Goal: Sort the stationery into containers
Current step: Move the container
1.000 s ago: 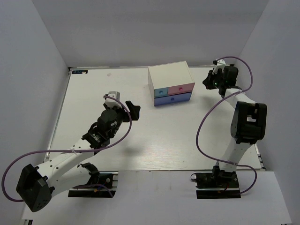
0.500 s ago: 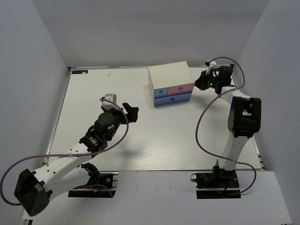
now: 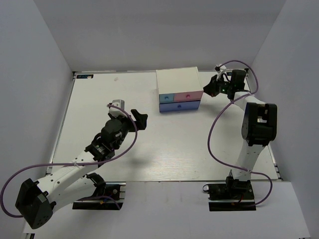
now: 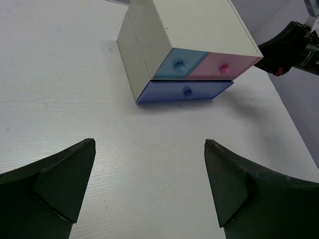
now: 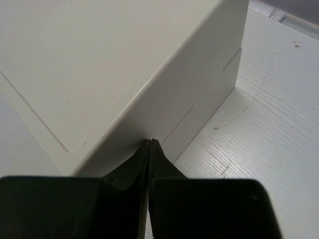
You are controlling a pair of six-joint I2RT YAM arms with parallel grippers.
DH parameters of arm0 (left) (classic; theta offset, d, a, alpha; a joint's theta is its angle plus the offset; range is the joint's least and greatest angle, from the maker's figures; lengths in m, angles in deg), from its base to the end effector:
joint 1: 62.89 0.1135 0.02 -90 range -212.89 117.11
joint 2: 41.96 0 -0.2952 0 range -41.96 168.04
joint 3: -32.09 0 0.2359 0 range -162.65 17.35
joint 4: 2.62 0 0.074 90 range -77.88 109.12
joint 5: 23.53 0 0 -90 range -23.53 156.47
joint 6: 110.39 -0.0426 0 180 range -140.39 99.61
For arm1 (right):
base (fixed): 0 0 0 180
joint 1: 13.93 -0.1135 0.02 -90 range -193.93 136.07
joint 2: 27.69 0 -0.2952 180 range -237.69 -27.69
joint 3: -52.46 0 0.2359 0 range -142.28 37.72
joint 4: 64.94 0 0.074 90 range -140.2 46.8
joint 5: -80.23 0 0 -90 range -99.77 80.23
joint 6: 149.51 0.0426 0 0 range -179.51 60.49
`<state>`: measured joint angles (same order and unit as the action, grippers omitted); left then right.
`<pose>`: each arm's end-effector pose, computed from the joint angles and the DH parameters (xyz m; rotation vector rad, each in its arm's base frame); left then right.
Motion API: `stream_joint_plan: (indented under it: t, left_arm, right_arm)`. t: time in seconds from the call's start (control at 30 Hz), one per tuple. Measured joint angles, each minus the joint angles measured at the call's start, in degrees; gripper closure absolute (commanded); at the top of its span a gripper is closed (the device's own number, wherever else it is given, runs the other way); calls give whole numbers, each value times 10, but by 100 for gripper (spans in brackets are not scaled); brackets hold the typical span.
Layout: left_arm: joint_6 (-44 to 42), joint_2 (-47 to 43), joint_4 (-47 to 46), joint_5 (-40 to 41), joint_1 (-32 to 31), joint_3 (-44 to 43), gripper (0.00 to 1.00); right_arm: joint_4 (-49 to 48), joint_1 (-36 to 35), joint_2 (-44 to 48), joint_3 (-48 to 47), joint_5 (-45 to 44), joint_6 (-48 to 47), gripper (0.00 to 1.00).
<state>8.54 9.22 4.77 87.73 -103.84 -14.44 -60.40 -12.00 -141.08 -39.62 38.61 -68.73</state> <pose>0.1470 -0.1071 0.3007 -0.0825 1.7978 -0.5508 0.4498 0.0167 0.2541 -0.6396 1.8195 0.7170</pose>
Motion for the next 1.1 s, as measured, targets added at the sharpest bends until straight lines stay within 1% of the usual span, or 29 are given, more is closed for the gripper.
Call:
stream_joint_plan:
  t: [0.2,0.23,0.33,0.37,0.43,0.47,0.53,0.57,0.7,0.87,1.1]
  left_arm:
    - [0,0,-1,0,0,0,0]
    - [0,0,-2,0,0,0,0]
    - [0,-1,-4,0,0,3,0]
    - [0,-1,-4,0,0,3,0]
    - [0,-4,-4,0,0,4,0]
    - [0,-7,-4,1,0,5,0]
    - [0,-14,-4,4,0,6,0]
    - [0,-17,-5,5,0,6,0]
    - [0,-29,-7,8,0,12,0]
    - [0,-29,-8,8,0,17,0]
    - [-5,-15,-9,3,0,17,0]
  right_arm:
    - [14,-8,14,18,20,-21,99]
    - [21,-10,17,20,20,-26,95]
    - [46,-20,27,23,5,-47,81]
    - [55,-23,32,23,-8,-51,71]
    - [73,-26,46,24,-35,-56,63]
    - [77,-27,57,28,-52,-57,56]
    - [85,-28,87,44,-84,-58,45]
    - [89,-26,106,58,-101,-58,34]
    - [95,-12,187,114,-150,-57,10]
    - [108,-2,273,166,-189,-41,10]
    - [163,-5,346,179,-207,1,10]
